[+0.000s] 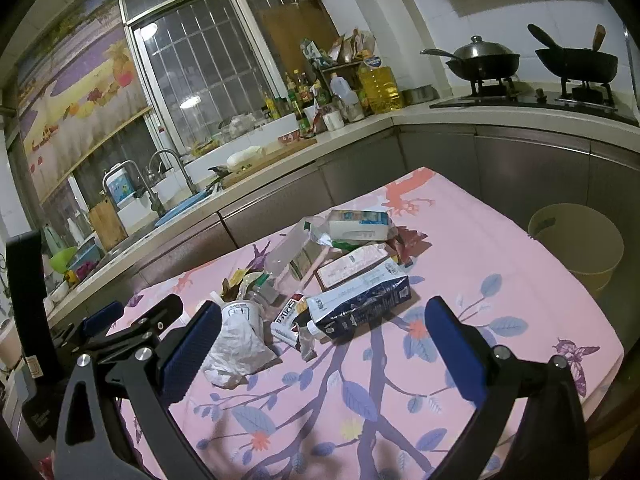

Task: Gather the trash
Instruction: 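Move both tools toward the trash pile on the pink table, then grasp the white tissue with the left tool while the right tool grasps the blue carton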

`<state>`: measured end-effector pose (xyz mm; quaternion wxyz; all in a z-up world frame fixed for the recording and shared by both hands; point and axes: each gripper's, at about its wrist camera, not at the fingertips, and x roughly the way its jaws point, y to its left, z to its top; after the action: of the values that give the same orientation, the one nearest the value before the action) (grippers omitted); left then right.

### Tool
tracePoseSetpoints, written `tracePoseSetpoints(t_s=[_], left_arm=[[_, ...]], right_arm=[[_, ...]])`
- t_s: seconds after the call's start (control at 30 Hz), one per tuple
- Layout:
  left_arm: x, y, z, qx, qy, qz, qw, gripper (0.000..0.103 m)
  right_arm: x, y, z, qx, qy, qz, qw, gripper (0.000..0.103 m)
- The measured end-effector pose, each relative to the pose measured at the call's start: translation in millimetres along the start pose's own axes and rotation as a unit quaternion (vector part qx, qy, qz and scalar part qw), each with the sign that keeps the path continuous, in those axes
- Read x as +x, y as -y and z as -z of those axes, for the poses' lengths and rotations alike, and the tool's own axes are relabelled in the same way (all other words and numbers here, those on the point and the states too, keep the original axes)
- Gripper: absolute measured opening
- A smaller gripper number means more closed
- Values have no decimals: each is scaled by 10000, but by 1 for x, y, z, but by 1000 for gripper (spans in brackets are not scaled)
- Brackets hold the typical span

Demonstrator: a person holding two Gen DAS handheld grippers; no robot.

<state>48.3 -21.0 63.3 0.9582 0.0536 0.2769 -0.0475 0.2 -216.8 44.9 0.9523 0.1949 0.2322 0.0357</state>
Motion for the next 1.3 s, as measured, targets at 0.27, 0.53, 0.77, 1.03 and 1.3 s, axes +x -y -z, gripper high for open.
tracePoseSetpoints(t_s=[0.27, 0.53, 0.77, 1.03, 1.3], left_arm=[[9, 0, 2, -6, -85, -40, 10000, 98], [21, -3, 5, -11, -222, -86, 9997, 98], [36, -7, 9, -66, -395, -96, 9992, 98], [54, -16, 13, -136, -578, -111, 9982, 98], [70, -84, 29, -745, -506, -329, 9954, 98]], right_arm=[[8, 1, 3, -6, 53, -49, 10000, 98], [17, 4, 5, 13, -11, -51, 10000, 98], [29, 6, 7, 34, -87, -45, 9999, 98], [46, 14, 11, 115, -236, -27, 9997, 98], [70, 35, 19, 270, -600, 91, 9978, 98]])
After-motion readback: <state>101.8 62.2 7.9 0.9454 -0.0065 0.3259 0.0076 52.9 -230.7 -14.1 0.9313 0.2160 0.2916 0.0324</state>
